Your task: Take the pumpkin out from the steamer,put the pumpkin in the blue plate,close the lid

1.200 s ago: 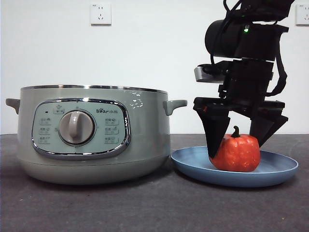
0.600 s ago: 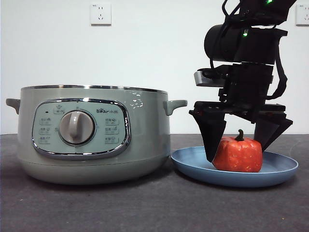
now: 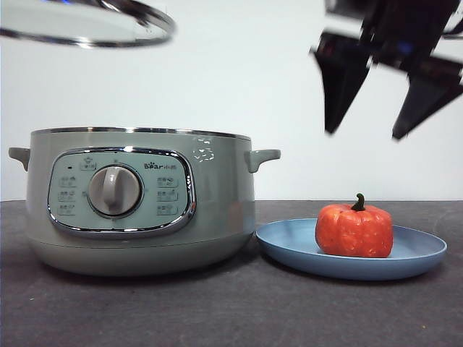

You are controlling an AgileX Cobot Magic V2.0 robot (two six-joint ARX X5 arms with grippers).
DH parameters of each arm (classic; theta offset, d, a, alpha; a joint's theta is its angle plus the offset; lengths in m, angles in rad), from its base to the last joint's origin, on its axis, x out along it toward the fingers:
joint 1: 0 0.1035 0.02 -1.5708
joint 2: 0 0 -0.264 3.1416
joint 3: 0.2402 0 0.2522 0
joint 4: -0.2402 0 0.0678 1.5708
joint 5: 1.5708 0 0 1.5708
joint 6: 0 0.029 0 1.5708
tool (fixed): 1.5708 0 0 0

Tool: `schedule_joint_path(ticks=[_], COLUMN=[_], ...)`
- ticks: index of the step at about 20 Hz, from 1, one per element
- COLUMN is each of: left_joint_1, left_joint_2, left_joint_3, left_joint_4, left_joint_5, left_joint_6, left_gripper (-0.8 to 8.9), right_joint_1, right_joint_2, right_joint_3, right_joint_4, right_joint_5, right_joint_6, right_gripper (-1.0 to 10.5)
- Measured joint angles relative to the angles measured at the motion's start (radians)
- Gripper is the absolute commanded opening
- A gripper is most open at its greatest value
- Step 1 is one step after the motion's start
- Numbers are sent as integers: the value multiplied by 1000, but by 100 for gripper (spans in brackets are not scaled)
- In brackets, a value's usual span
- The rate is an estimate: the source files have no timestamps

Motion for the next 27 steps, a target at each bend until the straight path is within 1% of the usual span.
schedule_joint_path(ticks=[5, 9, 11, 13, 21, 27], left_joint_1=[-1, -5, -5, -7, -9, -13], left_joint_2=[166, 249, 278, 298, 358, 359], left_joint_3=[0, 0, 0, 0, 0, 0], left_joint_4=[80, 138, 162, 174, 177, 177], left_joint_5=[72, 80, 107, 121, 126, 172], left_joint_6=[0, 0, 0, 0, 0, 0], left_gripper=[-9, -9, -9, -9, -9, -9], right_joint_1=[-59, -106, -121, -130, -133, -133], right_joint_2=[-136, -182, -185, -185, -185, -185], right_joint_3=[0, 0, 0, 0, 0, 0], right_joint_4=[-1, -16, -25, -30, -29, -29], right_joint_5=[0, 1, 0, 0, 0, 0], right_joint_6=[-2, -4, -4, -4, -4, -4], right_gripper=[504, 504, 504, 504, 504, 504])
